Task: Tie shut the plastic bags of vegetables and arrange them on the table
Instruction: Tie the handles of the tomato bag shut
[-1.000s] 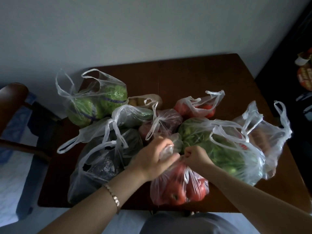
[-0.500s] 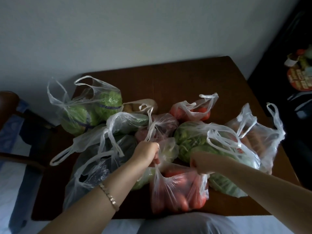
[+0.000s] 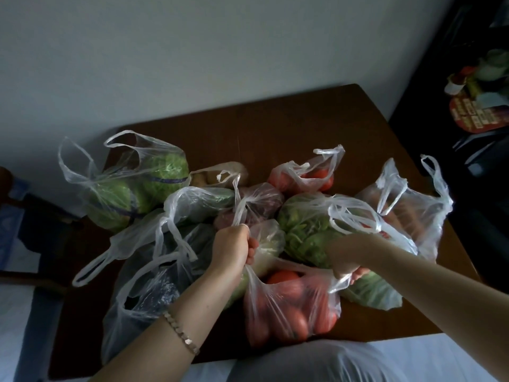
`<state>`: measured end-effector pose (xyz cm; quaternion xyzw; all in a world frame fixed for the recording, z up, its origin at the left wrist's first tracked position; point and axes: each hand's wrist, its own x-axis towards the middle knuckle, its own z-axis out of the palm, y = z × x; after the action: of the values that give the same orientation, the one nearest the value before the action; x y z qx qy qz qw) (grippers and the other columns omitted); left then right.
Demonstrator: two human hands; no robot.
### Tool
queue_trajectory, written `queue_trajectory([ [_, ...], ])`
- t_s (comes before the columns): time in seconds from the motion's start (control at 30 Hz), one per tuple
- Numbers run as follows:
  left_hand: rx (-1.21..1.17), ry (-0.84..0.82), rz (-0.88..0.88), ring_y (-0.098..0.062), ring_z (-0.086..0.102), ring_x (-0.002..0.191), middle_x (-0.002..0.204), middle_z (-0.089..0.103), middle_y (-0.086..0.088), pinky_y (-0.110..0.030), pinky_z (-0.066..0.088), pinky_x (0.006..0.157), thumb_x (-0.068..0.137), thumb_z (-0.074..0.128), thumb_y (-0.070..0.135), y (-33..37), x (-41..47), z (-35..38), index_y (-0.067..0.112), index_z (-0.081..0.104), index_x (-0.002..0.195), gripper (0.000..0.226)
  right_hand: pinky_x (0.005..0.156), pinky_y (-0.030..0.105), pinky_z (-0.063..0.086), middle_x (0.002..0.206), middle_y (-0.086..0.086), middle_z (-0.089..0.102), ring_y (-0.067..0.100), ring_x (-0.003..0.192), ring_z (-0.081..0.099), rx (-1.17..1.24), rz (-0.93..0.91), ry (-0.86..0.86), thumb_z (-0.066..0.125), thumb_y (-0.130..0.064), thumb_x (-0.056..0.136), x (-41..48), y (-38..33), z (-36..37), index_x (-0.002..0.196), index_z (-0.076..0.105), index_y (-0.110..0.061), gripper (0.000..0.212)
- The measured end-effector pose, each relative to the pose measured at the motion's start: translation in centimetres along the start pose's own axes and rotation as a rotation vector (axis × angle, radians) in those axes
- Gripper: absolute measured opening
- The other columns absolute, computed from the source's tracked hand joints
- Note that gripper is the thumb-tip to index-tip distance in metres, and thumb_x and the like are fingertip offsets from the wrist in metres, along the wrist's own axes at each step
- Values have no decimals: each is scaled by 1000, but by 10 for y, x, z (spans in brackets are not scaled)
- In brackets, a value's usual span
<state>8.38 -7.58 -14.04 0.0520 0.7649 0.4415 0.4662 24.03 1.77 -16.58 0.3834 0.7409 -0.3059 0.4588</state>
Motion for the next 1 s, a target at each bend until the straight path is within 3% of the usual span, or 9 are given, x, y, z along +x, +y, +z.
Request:
queue_trajectory([
  [0.07,31,-13,-2,-7,33,25,37,45,-1,-13,23,32,79,34,-5,0,1,-3,8,42,53,30,33,12,37,60,1,53,7,45,48,33,16,2,51,-11,89,-1,4,0,86,58,-2,12],
  [0.13,57,-30,-12,-7,34,26,35,48,0,-13,23,32,79,35,-5,0,0,-5,7,44,54,29,36,12,39,59,0,56,4,37,48,73,20,-27,48,-9,88,0,7,3,68,53,-6,21],
  [0.33,95,-82,-48,-8,35,27,40,50,-3,-12,25,33,83,38,-3,-2,1,-5,6,47,57,28,43,20,47,70,3,61,7,46,48,301,-50,210,48,-6,88,-3,10,-12,106,63,-2,23],
  [0.4,148,-118,-37,-8,39,28,36,53,0,-14,28,33,84,39,-1,-2,2,-4,7,50,60,27,39,15,41,60,-1,54,9,48,48,495,-88,320,51,-10,87,-4,10,-20,89,66,-11,15],
  [0.5,238,-182,-14,-6,46,29,38,58,0,-16,34,36,85,41,2,-1,1,-4,5,51,59,28,52,17,44,55,-3,61,8,50,53,668,-227,416,52,-10,86,-10,4,-20,62,66,-20,29],
  [0.67,236,-184,-6,-11,47,39,49,58,-3,-21,38,45,83,44,5,-2,0,-9,8,45,50,33,79,33,53,81,-9,72,18,80,67,720,-392,637,61,-12,82,-21,1,-6,72,70,-32,24],
  [0.8,283,-142,144,-20,47,60,60,49,-6,-27,38,59,83,50,7,-5,4,-8,8,51,60,23,58,12,48,63,1,65,4,58,61,1264,-546,664,51,8,84,-14,-1,9,73,66,-12,28],
  [0.9,298,-150,302,-12,47,60,62,52,-3,-11,36,49,84,56,5,-16,1,-5,9,58,64,20,44,15,46,58,5,53,7,44,55,1709,-579,475,42,9,89,2,-9,20,75,59,-8,28],
  [1.0,302,-254,330,-4,57,63,72,61,5,-10,44,61,90,52,5,-27,-4,-2,20,66,78,24,39,17,36,61,7,40,7,40,40,1788,-565,442,42,4,92,13,-18,27,83,55,-10,21],
])
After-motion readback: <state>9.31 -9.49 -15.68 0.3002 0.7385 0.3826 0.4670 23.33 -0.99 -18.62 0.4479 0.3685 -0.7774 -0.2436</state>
